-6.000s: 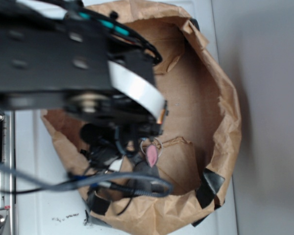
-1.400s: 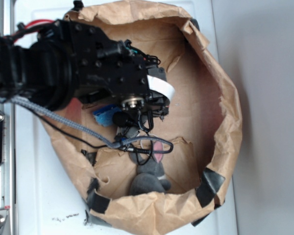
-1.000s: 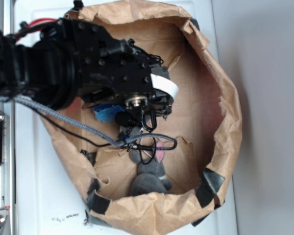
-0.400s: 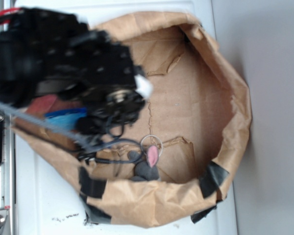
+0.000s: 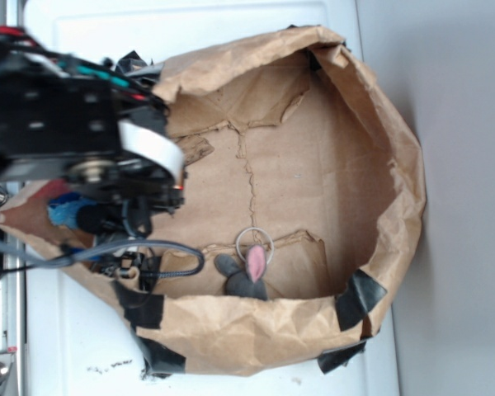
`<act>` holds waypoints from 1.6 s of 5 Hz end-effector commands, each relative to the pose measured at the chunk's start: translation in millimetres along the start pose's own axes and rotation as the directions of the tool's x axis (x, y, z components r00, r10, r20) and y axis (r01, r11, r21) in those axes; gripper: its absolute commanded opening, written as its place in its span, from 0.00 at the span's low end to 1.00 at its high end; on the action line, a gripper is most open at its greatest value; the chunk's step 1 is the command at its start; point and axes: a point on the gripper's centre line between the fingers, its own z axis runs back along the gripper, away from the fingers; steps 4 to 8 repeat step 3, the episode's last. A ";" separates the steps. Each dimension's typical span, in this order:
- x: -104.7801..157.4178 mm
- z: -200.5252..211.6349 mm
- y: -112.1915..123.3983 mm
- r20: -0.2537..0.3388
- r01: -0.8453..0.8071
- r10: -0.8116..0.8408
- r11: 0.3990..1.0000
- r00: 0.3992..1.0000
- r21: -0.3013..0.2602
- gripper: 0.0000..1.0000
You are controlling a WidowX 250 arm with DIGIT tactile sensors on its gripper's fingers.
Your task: Grab the blue sponge.
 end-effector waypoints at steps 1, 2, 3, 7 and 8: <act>70.3 146.1 -13.0 0.306 0.055 -0.048 0.998 0.951 -0.013 0.00; 63.6 145.1 -15.8 0.336 0.078 -0.074 0.997 0.939 0.002 0.00; 58.7 143.1 -17.5 0.359 0.083 -0.080 0.997 0.930 0.006 0.00; 58.7 143.1 -17.5 0.359 0.083 -0.080 0.997 0.930 0.006 0.00; 58.7 143.1 -17.5 0.359 0.083 -0.080 0.997 0.930 0.006 0.00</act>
